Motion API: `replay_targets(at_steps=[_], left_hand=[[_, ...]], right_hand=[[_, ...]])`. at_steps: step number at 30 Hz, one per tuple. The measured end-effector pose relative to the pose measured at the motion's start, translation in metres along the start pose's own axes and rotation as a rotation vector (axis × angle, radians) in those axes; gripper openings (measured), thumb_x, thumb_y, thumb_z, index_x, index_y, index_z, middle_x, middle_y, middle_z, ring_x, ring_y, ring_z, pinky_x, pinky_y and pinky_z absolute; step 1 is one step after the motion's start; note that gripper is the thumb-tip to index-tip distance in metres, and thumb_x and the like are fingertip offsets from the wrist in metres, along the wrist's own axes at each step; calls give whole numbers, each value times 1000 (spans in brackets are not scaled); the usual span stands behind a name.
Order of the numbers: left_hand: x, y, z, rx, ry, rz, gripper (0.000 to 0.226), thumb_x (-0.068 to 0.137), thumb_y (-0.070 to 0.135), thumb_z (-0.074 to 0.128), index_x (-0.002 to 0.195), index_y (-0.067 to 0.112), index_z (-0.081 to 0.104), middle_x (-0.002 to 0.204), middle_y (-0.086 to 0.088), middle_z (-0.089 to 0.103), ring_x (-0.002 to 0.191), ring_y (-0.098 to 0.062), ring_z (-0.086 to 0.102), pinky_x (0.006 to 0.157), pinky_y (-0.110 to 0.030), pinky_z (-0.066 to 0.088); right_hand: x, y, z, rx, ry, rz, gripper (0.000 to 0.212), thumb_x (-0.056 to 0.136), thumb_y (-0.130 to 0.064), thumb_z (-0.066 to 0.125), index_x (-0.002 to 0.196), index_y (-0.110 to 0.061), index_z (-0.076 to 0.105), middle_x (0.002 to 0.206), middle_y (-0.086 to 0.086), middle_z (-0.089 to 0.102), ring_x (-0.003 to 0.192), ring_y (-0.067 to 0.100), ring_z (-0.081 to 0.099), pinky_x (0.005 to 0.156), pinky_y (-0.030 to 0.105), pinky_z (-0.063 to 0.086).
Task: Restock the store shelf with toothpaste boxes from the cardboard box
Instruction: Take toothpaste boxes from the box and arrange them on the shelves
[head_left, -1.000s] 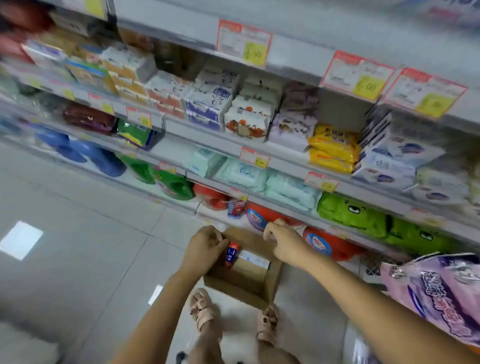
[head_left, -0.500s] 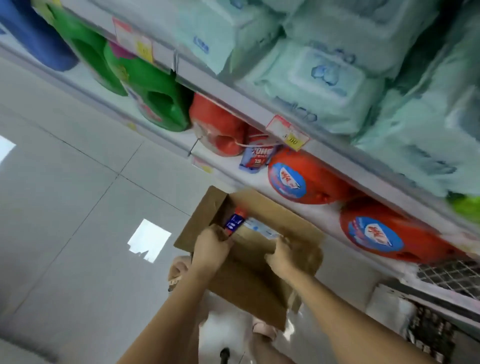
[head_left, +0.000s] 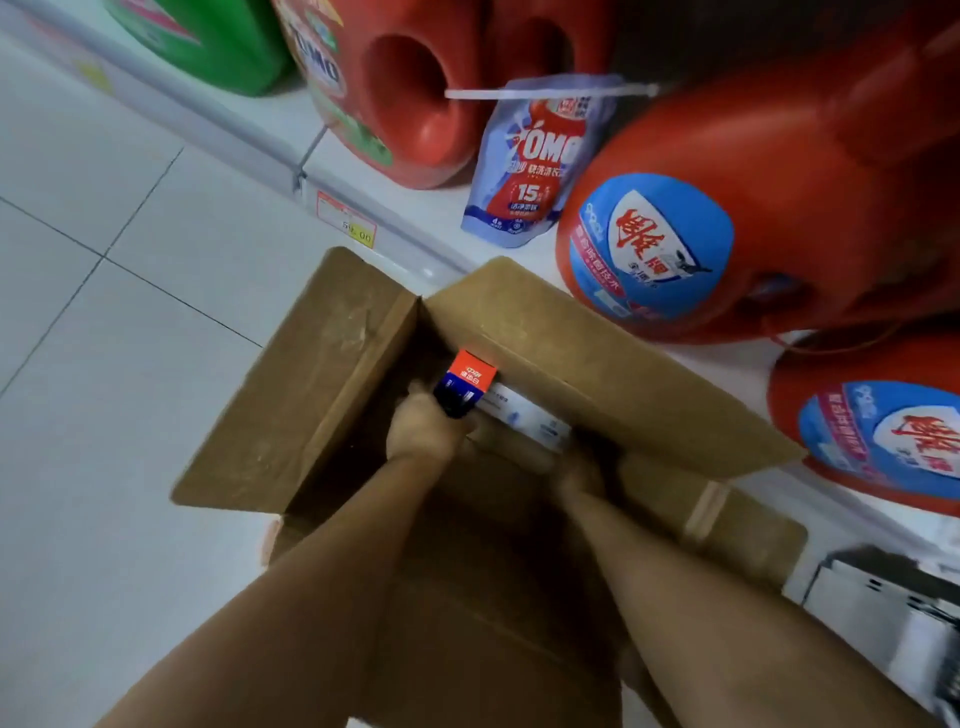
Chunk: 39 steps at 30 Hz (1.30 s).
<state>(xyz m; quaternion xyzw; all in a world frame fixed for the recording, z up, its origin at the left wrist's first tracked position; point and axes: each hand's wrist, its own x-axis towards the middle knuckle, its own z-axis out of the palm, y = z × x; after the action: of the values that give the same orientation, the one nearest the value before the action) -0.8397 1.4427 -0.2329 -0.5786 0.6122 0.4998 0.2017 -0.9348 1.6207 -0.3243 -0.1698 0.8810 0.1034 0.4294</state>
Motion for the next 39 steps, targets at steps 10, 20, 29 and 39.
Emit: replay_targets(at_steps=[10, 20, 29, 39], left_hand=[[14, -4, 3, 4, 66, 173, 53, 77, 14, 74, 125, 9, 52, 119, -11, 63, 112, -25, 57, 82, -21, 38], [-24, 3, -32, -114, 80, 117, 58, 80, 15, 72, 131, 8, 47, 130, -11, 56, 122, -24, 51, 99, -29, 36], [-162, 26, -93, -402, 99, 275, 51, 81, 13, 71, 126, 11, 47, 113, 2, 60, 100, -11, 59, 75, -16, 45], [-321, 71, -180, -1453, 35, 30, 37, 85, 49, 53, 104, 16, 57, 84, -1, 72, 77, -12, 70, 59, -27, 56]], right_hand=[[12, 5, 25, -324, 74, -44, 66, 96, -30, 42, 148, 0, 15, 152, 21, 20, 138, 36, 24, 114, 43, 23], [-26, -15, -5, 243, -87, -57, 99, 79, -29, 74, 146, 0, 7, 144, 17, 39, 131, 30, 43, 105, 35, 38], [-159, -43, -126, 718, -474, 81, 44, 92, -29, 58, 129, -9, 44, 108, 12, 51, 74, 17, 53, 50, 25, 51], [-349, -5, -280, 1035, -531, -25, 33, 75, -12, 71, 105, -7, 60, 89, 13, 60, 58, 20, 56, 45, 23, 48]])
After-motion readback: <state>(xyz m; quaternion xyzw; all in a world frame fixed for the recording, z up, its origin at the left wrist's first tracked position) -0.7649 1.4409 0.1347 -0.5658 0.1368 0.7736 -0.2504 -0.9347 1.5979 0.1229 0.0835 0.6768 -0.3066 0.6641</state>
